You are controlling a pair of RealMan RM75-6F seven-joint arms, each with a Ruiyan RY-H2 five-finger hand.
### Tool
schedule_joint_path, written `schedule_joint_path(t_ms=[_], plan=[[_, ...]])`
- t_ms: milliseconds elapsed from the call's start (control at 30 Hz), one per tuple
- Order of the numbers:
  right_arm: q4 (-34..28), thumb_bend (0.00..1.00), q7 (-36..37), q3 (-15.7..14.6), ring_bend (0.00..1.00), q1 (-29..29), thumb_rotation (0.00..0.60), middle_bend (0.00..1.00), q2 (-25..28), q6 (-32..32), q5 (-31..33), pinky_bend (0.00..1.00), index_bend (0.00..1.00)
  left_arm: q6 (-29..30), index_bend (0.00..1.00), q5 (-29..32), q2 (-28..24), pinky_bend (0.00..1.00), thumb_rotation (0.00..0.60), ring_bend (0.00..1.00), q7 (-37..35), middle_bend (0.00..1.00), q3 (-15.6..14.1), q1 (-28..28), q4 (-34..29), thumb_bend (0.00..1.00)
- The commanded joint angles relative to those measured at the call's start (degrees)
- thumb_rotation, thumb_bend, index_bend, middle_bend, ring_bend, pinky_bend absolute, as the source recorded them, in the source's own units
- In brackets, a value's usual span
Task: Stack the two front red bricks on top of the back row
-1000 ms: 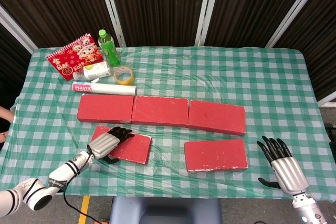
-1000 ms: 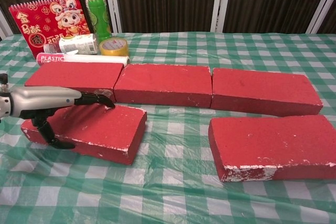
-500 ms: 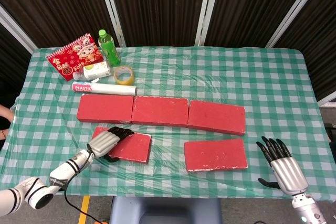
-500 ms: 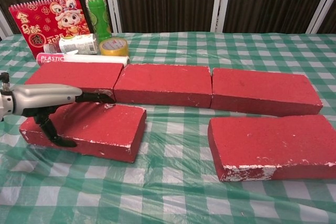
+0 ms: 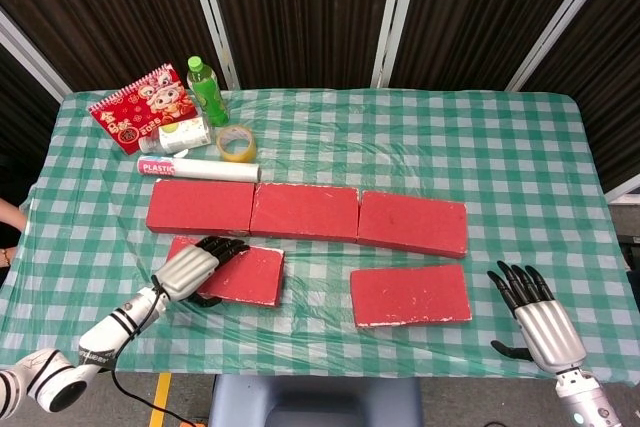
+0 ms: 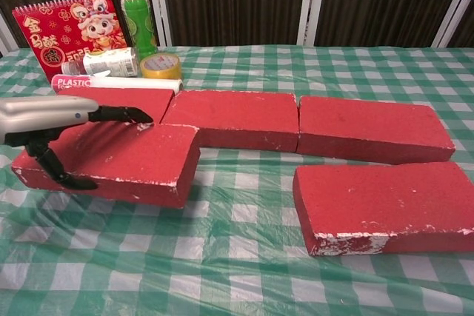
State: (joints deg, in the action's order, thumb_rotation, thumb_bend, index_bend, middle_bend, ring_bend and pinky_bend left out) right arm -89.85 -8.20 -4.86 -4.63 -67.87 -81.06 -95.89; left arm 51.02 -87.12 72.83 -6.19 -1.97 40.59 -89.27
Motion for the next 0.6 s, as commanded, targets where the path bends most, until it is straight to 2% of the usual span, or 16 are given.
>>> schedule_joint_path(t_ms=[33, 333, 367, 600], plan=[[-0.08, 0.13, 0.32, -0.01, 0.0, -0.02, 0.6, 0.0, 0.19, -0.03, -0.02, 0.0, 0.0, 1.18, 0.0, 0.43, -1.63, 0.47, 0.6, 0.45, 0.59, 0.51, 0.89, -0.5, -1.64, 0.3], [-0.25, 0.13, 1.71, 0.28, 0.0, -0.09, 0.6, 0.0, 0.95, -0.25, 0.31, 0.0, 0.0, 2.43, 0.0, 3.97, -3.68, 0.47, 0.6, 0.45, 3.04, 0.51, 4.57, -0.04, -4.6, 0.3], [-0.22, 0.13, 2.02, 0.63, 0.0, -0.21, 0.6, 0.0, 1.02, -0.11, 0.85, 0.0, 0.0, 0.5, 0.0, 6.51, -2.85, 0.47, 0.6, 0.45, 2.83, 0.51, 6.96, 1.84, -2.88, 0.3], [-0.63, 0.13, 2.93, 1.41, 0.0, -0.23, 0.6, 0.0, 1.63, -0.18, 2.16, 0.0, 0.0, -7.42, 0.0, 13.87, 2.22, 0.47, 0.6, 0.45, 3.52, 0.52, 11.61, 8.0, 4.97, 0.3]])
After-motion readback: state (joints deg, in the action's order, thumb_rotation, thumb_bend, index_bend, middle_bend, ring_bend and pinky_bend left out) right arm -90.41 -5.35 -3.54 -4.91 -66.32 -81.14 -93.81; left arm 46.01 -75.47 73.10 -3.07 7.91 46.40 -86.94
